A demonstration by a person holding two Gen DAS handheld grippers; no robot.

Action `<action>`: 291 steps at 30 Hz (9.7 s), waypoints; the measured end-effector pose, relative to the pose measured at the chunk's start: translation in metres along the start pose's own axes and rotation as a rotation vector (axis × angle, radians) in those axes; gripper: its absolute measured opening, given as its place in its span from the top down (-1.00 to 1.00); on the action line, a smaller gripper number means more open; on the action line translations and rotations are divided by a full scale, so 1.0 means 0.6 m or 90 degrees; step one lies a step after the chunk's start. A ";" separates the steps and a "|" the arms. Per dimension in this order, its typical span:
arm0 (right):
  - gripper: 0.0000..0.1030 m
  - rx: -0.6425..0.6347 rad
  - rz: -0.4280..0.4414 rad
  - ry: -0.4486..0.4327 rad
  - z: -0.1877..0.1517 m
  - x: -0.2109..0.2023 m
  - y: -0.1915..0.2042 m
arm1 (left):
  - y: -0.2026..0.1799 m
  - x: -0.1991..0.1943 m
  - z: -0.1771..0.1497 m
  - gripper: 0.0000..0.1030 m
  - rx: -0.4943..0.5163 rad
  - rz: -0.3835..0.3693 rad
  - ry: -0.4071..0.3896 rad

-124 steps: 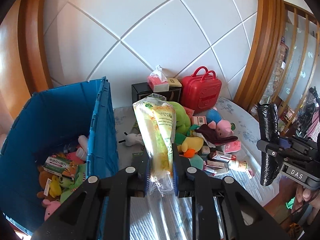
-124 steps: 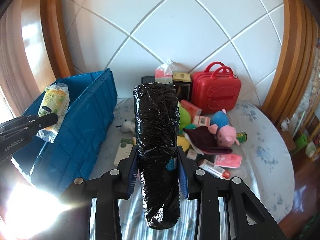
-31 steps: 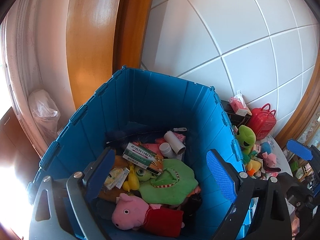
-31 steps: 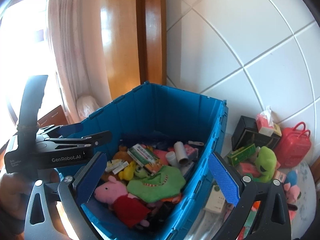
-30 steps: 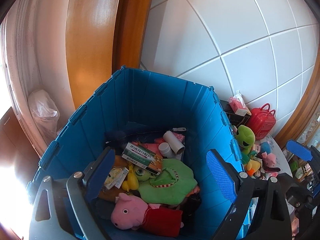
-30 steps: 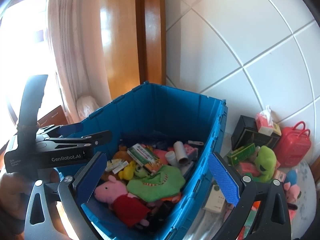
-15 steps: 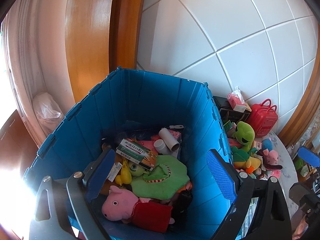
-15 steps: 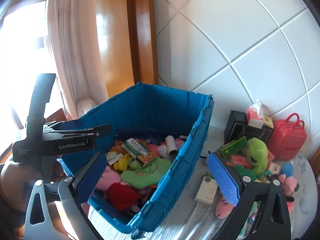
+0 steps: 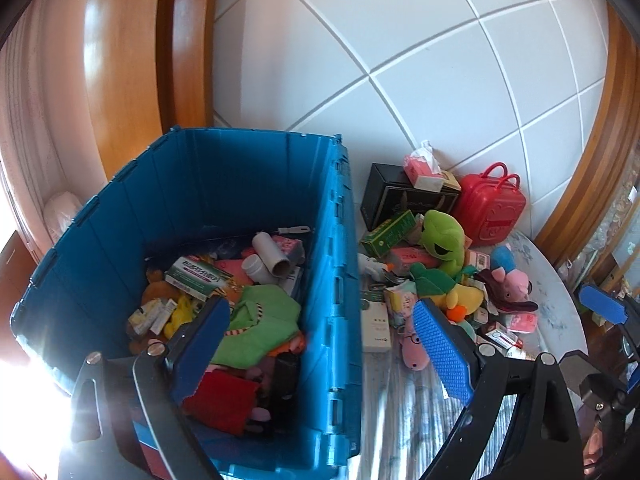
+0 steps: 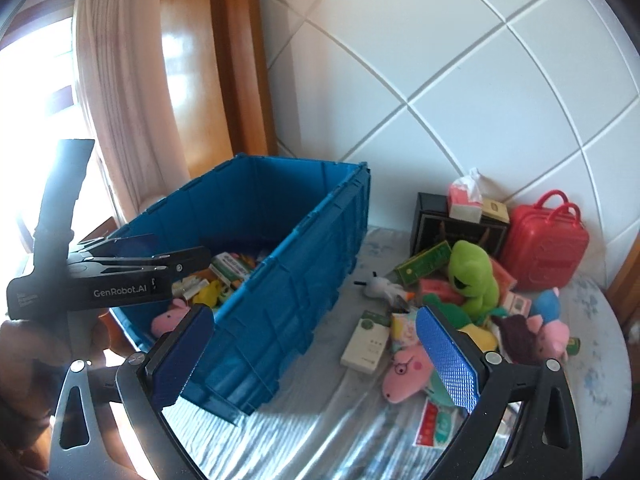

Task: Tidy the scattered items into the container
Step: 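Move both tools back from the crate toward the pile, then grasp the pink pig plush with the left tool while the right tool grasps the white WEI NING bottle, then lift the pig plush and WEI NING bottle with both tools toward the crate, then hold the pig plush and bottle with both tools above the blue crate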

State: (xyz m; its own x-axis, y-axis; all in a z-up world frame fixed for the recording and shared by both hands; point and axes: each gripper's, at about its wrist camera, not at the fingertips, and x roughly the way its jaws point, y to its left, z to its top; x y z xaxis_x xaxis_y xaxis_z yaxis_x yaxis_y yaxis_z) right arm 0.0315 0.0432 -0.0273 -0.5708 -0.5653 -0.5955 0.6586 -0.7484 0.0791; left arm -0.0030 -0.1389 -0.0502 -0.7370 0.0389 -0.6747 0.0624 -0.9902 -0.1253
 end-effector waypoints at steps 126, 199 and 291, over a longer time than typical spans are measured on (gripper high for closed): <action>-0.02 0.206 -0.200 0.219 -0.404 -0.030 -0.607 | -0.408 0.356 -0.217 -0.39 0.314 -0.124 0.198; -0.02 0.189 -0.215 0.011 -0.158 -0.202 -0.323 | -0.287 -0.007 -0.030 -0.39 0.214 -0.129 0.008; -0.02 -0.076 -0.013 0.050 0.163 0.315 0.235 | 0.358 0.117 0.163 -0.39 0.046 0.025 -0.018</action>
State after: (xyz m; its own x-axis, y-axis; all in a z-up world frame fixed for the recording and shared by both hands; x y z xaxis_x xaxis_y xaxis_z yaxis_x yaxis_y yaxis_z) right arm -0.0314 -0.2033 -0.0503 -0.5475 -0.5187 -0.6567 0.7042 -0.7095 -0.0267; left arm -0.1073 -0.3623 -0.0533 -0.7542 -0.0024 -0.6566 0.0430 -0.9980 -0.0457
